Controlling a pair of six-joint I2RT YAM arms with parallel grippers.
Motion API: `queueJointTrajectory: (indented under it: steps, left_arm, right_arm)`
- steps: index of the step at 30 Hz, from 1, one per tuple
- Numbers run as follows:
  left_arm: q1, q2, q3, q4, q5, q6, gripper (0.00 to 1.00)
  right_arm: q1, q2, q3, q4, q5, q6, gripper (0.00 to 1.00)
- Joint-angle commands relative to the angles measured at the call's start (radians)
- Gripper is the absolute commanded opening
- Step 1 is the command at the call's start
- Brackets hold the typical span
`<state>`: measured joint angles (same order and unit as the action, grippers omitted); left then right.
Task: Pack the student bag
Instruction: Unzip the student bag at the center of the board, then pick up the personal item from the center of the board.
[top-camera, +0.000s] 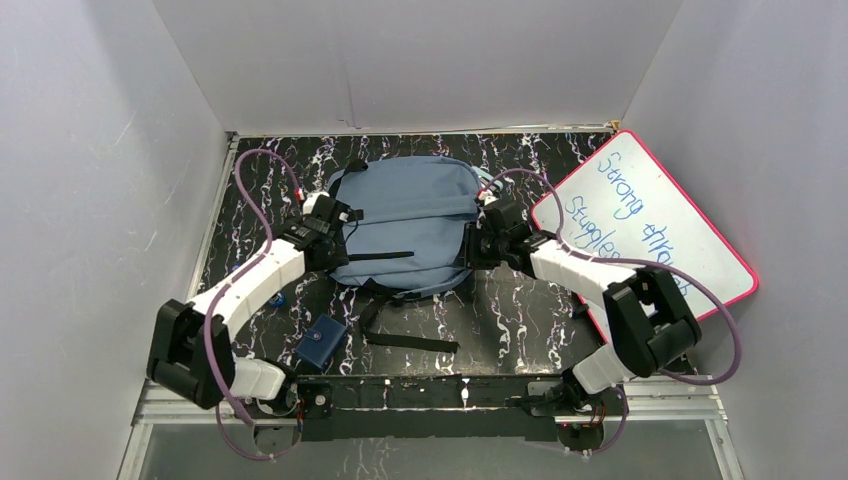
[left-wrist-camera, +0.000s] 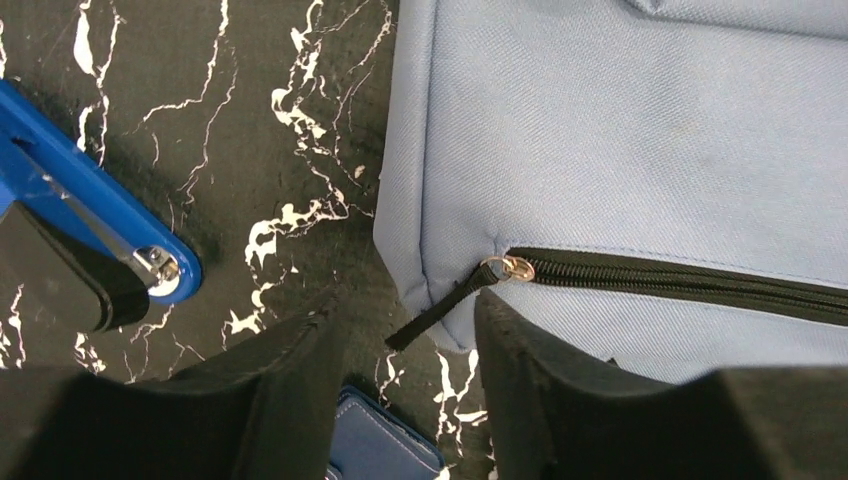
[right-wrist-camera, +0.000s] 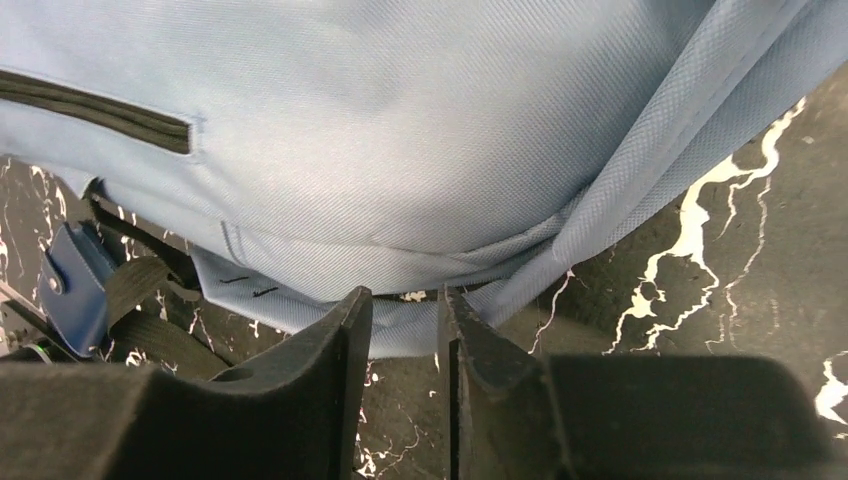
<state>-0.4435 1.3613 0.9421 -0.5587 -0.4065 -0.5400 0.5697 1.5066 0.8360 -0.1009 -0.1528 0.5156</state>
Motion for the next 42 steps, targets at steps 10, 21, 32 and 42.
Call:
queueJointTrajectory:
  steps: [10,21,32,42]
  left_arm:
    - [0.037,-0.323,0.216,-0.118,-0.202,-0.076,0.63]
    - [0.037,-0.427,0.383,-0.127,-0.344,0.015,0.65]
    - [0.037,-0.426,0.337,-0.121,-0.279,-0.004,0.65]
    - [0.037,-0.427,0.302,-0.106,-0.228,-0.014,0.66]
  right_arm:
    - [0.255,-0.125,0.189,0.049,0.136,-0.201,0.58]
    - [0.543,0.188,0.420,0.132,0.004,-0.269,0.69]
    - [0.590,0.515,0.667,0.063,-0.175,-0.237,0.66]
    - [0.591,0.642,0.748,0.026,-0.236,-0.206,0.65]
